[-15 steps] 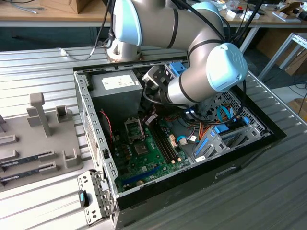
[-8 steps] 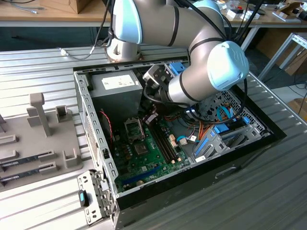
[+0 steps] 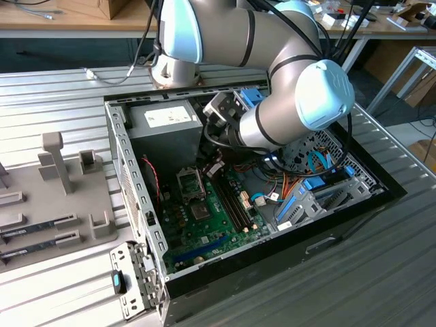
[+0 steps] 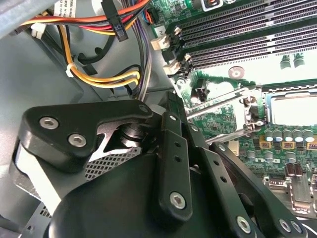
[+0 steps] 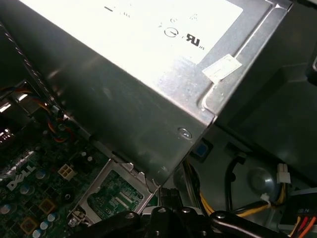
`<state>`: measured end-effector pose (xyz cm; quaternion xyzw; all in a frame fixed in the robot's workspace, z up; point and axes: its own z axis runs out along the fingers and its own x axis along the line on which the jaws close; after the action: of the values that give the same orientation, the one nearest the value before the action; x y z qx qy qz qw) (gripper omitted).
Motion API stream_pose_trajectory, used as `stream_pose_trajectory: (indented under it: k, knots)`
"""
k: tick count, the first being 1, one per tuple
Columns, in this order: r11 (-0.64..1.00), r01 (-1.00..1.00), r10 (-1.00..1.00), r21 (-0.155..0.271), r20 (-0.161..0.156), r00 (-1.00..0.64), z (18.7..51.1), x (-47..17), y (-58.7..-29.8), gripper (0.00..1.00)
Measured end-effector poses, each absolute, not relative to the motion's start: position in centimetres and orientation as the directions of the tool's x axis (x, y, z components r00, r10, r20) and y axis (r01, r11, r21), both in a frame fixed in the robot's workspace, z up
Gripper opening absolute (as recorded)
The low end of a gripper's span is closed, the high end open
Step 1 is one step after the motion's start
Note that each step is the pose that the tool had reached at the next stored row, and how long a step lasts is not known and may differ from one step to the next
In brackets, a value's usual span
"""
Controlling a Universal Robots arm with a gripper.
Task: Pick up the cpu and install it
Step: 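Close the cpu cover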
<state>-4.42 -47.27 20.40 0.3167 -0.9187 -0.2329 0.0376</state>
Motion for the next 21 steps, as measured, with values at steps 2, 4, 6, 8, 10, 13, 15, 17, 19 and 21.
stream_pose_trajectory:
  k: [2,4,6,8,10,13,15,17,19,21]
  knots:
    - [0.690,-0.565,-0.599,0.452,-0.080,-0.797,20.5,-4.4,-47.3,0.11]
    - [0.690,-0.565,-0.599,0.453,-0.081,-0.797,20.6,-4.4,-47.4,0.11]
    - [0.689,-0.565,-0.599,0.454,-0.082,-0.797,20.8,-4.4,-47.5,0.11]
    - [0.688,-0.565,-0.599,0.455,-0.083,-0.796,20.9,-4.4,-47.5,0.11]
    - [0.688,-0.565,-0.599,0.455,-0.083,-0.796,21.0,-4.4,-47.6,0.11]
    - [0.688,-0.565,-0.599,0.455,-0.083,-0.796,21.2,-4.4,-47.7,0.11]
    - [0.688,-0.565,-0.599,0.455,-0.084,-0.796,21.4,-4.4,-47.7,0.11]
    - [0.688,-0.565,-0.599,0.455,-0.084,-0.796,21.6,-4.4,-47.7,0.11]
    - [0.688,-0.565,-0.599,0.455,-0.084,-0.796,21.7,-4.4,-47.8,0.11]
    - [0.688,-0.565,-0.599,0.456,-0.083,-0.796,21.7,-4.4,-47.8,0.11]
